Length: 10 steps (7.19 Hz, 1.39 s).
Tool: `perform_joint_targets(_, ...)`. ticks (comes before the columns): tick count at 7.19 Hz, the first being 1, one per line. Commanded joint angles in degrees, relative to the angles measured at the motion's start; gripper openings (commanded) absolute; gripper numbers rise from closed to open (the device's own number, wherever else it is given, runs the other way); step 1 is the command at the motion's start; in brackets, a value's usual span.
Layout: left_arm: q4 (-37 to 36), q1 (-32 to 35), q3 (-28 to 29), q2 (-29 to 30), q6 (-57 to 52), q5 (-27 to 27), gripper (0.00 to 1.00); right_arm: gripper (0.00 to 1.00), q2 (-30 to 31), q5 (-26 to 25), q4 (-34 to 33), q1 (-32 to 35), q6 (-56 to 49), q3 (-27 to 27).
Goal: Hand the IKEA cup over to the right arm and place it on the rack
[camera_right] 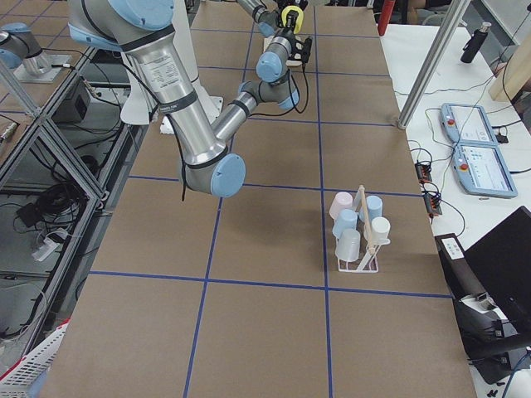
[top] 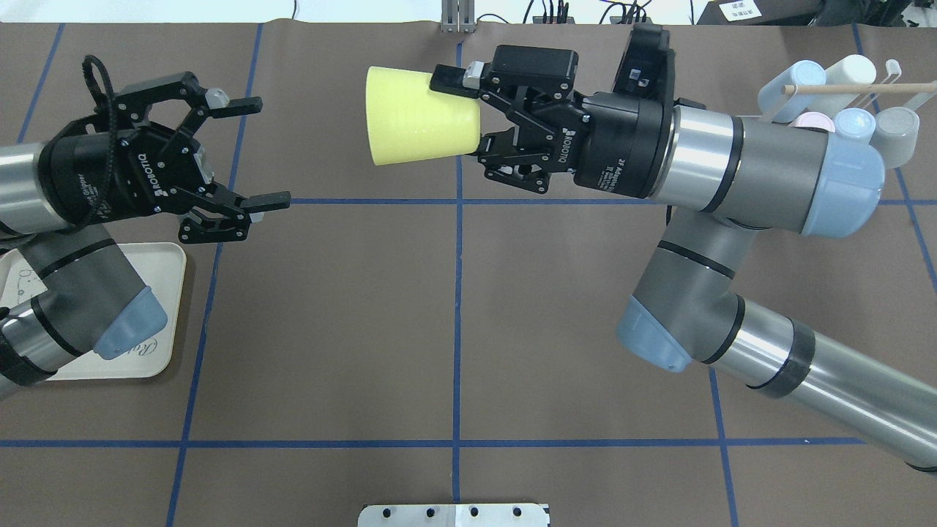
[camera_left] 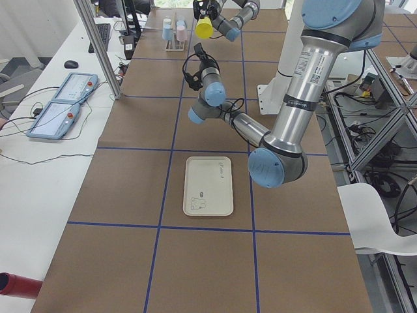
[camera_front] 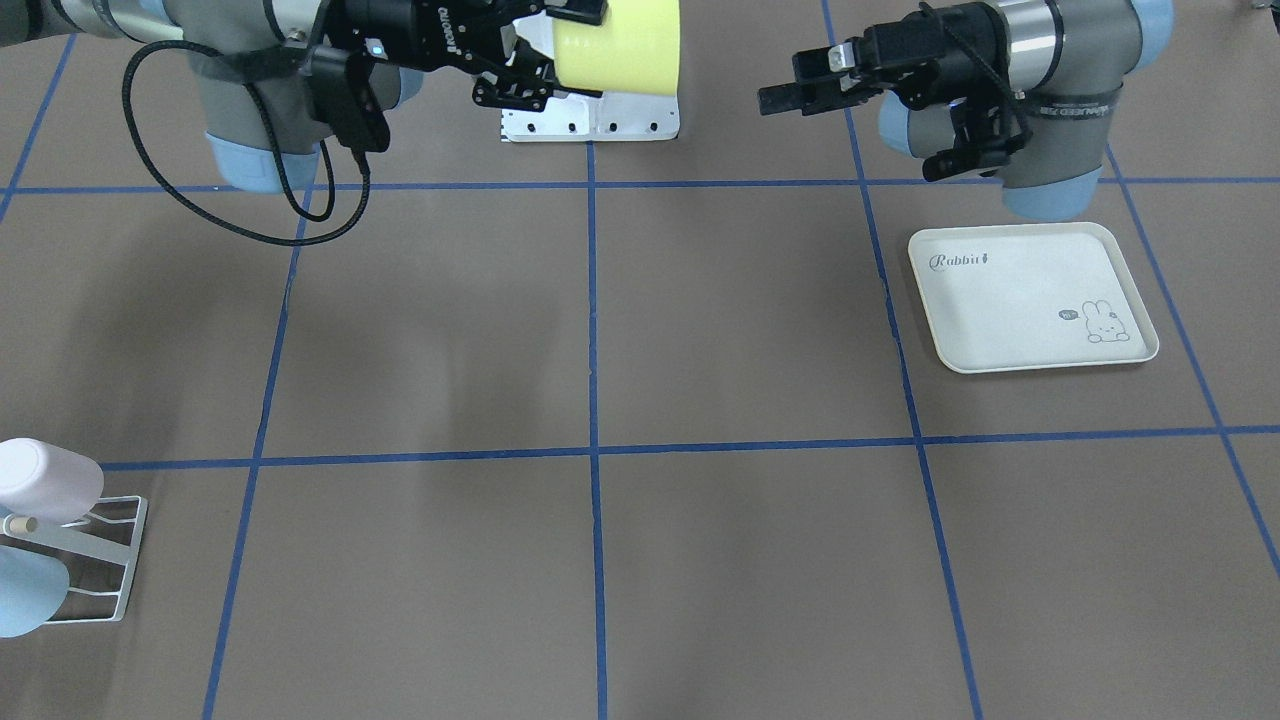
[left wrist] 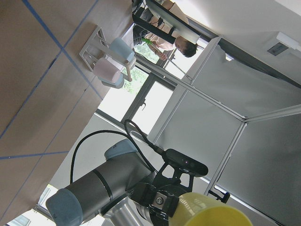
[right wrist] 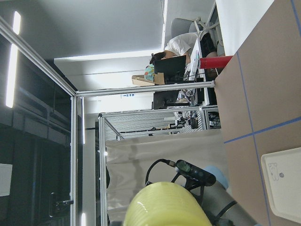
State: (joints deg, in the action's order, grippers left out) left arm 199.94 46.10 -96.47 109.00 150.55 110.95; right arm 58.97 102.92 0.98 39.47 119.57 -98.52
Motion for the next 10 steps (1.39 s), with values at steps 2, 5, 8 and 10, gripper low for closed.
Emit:
perform_joint_targets(2,-0.8,2.6,4.1,-2.1,-9.7,0.1,1.0,0.31,8.9,5.9,-5.9,12.9,-11.5,1.0)
perform_joint_targets(5,-18.6,9.6,7.0,-3.2,-36.9,10.5,1.0,0.29,12.6,23.0,-24.8,33.7,-35.2,1.7)
perform_joint_targets(8,-35.5,20.0,7.4,-6.6,-60.5,12.5,1.0,0.29,14.3,26.4,-42.8,41.3,-66.5,3.4)
perform_joint_targets(10,-54.1,26.2,7.0,-6.8,-88.9,10.9,1.0,0.29,14.1,26.2,-56.7,43.9,-85.1,5.3)
